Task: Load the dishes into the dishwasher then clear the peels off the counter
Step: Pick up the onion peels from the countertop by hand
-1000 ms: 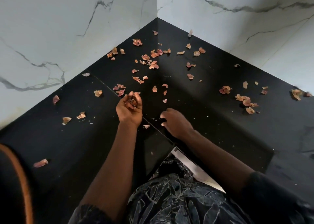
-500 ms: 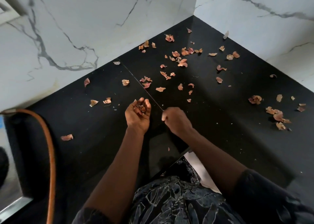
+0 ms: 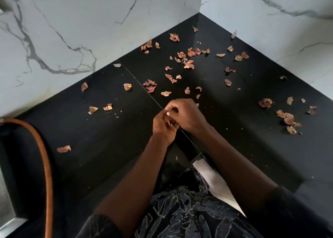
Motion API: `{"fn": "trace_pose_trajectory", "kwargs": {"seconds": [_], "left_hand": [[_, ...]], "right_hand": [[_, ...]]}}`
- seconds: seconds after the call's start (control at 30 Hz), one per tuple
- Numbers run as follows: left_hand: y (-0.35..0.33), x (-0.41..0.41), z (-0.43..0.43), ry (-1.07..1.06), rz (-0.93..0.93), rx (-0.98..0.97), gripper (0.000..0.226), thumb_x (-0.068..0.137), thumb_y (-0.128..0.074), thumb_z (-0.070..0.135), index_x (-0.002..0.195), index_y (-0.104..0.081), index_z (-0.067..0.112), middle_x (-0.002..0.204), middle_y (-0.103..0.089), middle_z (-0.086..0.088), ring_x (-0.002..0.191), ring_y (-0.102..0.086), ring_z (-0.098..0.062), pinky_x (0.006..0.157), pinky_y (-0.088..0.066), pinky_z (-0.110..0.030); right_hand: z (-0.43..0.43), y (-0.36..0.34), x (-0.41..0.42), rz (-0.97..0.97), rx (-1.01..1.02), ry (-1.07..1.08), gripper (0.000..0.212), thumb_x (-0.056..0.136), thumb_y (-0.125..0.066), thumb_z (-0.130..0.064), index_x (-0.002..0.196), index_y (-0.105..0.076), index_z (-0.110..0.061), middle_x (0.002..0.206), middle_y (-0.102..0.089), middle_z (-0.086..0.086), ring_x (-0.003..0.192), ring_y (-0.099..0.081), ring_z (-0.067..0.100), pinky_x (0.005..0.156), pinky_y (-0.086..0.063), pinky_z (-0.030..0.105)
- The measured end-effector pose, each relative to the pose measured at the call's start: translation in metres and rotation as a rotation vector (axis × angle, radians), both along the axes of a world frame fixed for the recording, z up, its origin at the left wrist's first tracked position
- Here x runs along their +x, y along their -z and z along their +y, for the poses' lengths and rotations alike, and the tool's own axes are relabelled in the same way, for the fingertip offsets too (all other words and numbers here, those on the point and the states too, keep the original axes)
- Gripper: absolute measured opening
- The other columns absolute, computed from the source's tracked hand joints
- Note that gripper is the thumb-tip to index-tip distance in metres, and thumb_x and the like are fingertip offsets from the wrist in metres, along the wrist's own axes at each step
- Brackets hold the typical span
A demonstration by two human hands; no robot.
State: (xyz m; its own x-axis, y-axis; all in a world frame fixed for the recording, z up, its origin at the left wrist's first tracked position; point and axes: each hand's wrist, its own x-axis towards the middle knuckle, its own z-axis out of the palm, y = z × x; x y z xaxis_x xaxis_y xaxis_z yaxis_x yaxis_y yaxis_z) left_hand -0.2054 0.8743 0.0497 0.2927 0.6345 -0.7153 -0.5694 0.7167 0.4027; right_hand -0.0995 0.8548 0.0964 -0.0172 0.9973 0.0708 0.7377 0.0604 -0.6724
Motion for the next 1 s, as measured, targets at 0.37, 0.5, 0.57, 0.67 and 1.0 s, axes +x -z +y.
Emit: {"fn": "trace_pose_trajectory", "kwargs": {"seconds": [0.37,0.5,0.57,0.67,1.0], "left_hand": [[0.002,-0.022,0.002,-0.121,-0.084,-0.018,0.029,0.102,-0.049,0.021,0.111,-0.068,0.000,0.102,-0.070,-0.018,0.081,-0.070,-0.022,0.070,-0.059,-0.031],[0.000,-0.020,0.000,-0.107,-0.074,-0.014,0.032,0.102,-0.050,0.022,0.116,-0.067,0.000,0.102,-0.071,-0.018,0.082,-0.070,-0.022,0.071,-0.059,-0.031],[-0.002,-0.019,-0.001,-0.104,-0.076,-0.015,0.032,0.101,-0.050,0.022,0.117,-0.067,-0.001,0.103,-0.071,-0.018,0.082,-0.070,-0.022,0.072,-0.059,-0.031],[-0.002,-0.019,0.001,-0.095,-0.075,-0.022,0.033,0.101,-0.052,0.023,0.119,-0.067,0.000,0.103,-0.072,-0.018,0.084,-0.071,-0.022,0.075,-0.060,-0.031],[0.004,-0.009,-0.001,-0.076,-0.016,-0.014,0.037,0.098,-0.053,0.021,0.125,-0.064,-0.002,0.111,-0.071,-0.018,0.098,-0.070,-0.026,0.083,-0.058,-0.035]], "right_hand": [[0.004,0.049,0.086,-0.179,-0.212,0.363,0.027,0.096,-0.060,-0.009,0.123,-0.065,-0.012,0.124,-0.064,0.006,0.106,-0.061,0.013,0.084,-0.044,0.025],[0.007,0.053,0.079,-0.300,-0.205,0.242,0.030,0.095,-0.063,-0.013,0.125,-0.064,-0.015,0.129,-0.058,0.008,0.109,-0.059,0.018,0.086,-0.044,0.027],[0.006,0.055,0.073,-0.355,-0.206,0.187,0.023,0.095,-0.061,-0.014,0.117,-0.067,-0.017,0.127,-0.059,0.009,0.106,-0.061,0.020,0.087,-0.052,0.031],[0.002,0.056,0.063,-0.383,-0.237,0.160,0.013,0.095,-0.059,-0.016,0.104,-0.066,-0.022,0.111,-0.061,0.004,0.094,-0.060,0.016,0.083,-0.054,0.034],[0.003,0.020,0.007,-0.097,0.039,0.119,0.013,0.094,-0.064,-0.008,0.100,-0.071,-0.016,0.098,-0.065,-0.005,0.084,-0.061,0.003,0.073,-0.051,0.016]]}}
